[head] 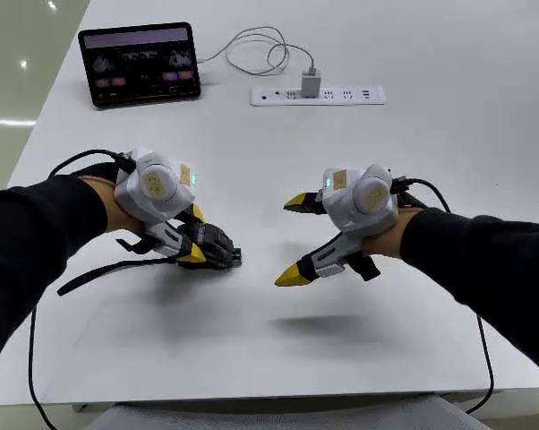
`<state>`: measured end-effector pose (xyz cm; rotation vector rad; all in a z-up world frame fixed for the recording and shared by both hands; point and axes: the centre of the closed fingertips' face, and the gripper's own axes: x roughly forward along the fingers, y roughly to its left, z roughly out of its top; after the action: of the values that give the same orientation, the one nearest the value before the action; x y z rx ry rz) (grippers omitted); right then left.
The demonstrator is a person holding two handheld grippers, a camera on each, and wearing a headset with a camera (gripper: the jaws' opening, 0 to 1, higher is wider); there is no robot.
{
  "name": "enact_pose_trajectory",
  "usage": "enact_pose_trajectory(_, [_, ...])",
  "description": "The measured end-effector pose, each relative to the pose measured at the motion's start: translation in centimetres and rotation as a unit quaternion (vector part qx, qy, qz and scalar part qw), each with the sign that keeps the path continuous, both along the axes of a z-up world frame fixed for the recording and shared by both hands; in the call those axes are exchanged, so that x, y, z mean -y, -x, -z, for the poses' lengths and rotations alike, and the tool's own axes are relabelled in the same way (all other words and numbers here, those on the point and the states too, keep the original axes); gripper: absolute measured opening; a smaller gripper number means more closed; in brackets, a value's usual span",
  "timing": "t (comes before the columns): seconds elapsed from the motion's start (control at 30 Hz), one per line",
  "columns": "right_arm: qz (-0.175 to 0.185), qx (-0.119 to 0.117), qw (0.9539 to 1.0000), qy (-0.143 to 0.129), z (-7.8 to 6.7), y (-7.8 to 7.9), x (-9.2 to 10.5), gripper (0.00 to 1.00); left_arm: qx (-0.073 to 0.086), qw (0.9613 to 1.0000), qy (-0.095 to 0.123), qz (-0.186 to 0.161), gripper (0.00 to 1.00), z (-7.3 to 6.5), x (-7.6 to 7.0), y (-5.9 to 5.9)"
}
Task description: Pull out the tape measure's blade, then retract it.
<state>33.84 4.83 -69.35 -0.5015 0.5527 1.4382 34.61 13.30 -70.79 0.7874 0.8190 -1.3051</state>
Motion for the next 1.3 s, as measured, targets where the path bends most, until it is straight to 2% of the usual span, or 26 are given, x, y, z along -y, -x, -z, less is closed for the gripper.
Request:
enact_pose_trajectory(0.2, [-0.002, -0.003, 1.0000, 0.001, 0.5, -0.2, -0.7, 0.69, -0.003, 1.0000, 0.004, 0.003, 0.28, 0.0, 0.0, 0.0])
enact_pose_trajectory(0.27, [-0.003, -0.003, 1.0000, 0.000, 0.7, -0.3, -1.0, 0.68, -0.008, 0.9999, 0.007, -0.008, 0.28, 0.0, 0.0, 0.0])
enact_pose_trajectory(0.37, [-0.008, -0.001, 1.0000, 0.000, 0.9, -0.3, -1.5, 0.65, -0.005, 1.0000, 0.003, -0.005, 0.28, 0.1, 0.0, 0.0])
enact_pose_trajectory(0.53, [-0.014, -0.001, 0.9999, 0.003, 1.6, -0.3, -2.3, 0.61, -0.008, 0.9999, -0.002, -0.010, 0.28, 0.1, -0.1, 0.0])
enact_pose_trajectory(0.83, [-0.031, 0.001, 0.9992, 0.026, 4.1, -0.2, -4.4, 0.45, -0.013, 0.9999, -0.003, -0.009, 0.29, 0.3, -0.1, 0.0])
enact_pose_trajectory(0.9, [-0.027, 0.002, 0.9993, 0.025, 4.4, -0.4, -4.9, 0.41, -0.017, 0.9998, 0.001, -0.010, 0.29, 0.3, -0.1, 0.0])
enact_pose_trajectory(1.0, [-0.019, -0.008, 0.9994, 0.026, 5.1, -0.3, -5.4, 0.38, -0.020, 0.9997, 0.002, -0.010, 0.29, 0.4, 0.0, 0.0])
enact_pose_trajectory(1.1, [-0.023, 0.001, 0.9989, 0.040, 6.0, -0.2, -5.5, 0.31, -0.022, 0.9997, 0.004, -0.010, 0.29, 0.4, 0.0, 0.1])
enact_pose_trajectory(1.17, [-0.018, 0.001, 0.9990, 0.041, 6.0, -0.5, -5.7, 0.26, -0.023, 0.9997, 0.006, -0.010, 0.29, 0.4, 0.0, 0.1])
enact_pose_trajectory(1.23, [-0.018, -0.001, 0.9991, 0.037, 5.9, -0.5, -5.9, 0.26, -0.024, 0.9996, 0.005, -0.011, 0.29, 0.4, 0.0, 0.2])
enact_pose_trajectory(1.3, [-0.022, 0.005, 0.9989, 0.040, 6.0, -0.7, -6.0, 0.20, -0.024, 0.9997, 0.002, -0.010, 0.29, 0.5, 0.0, 0.2])
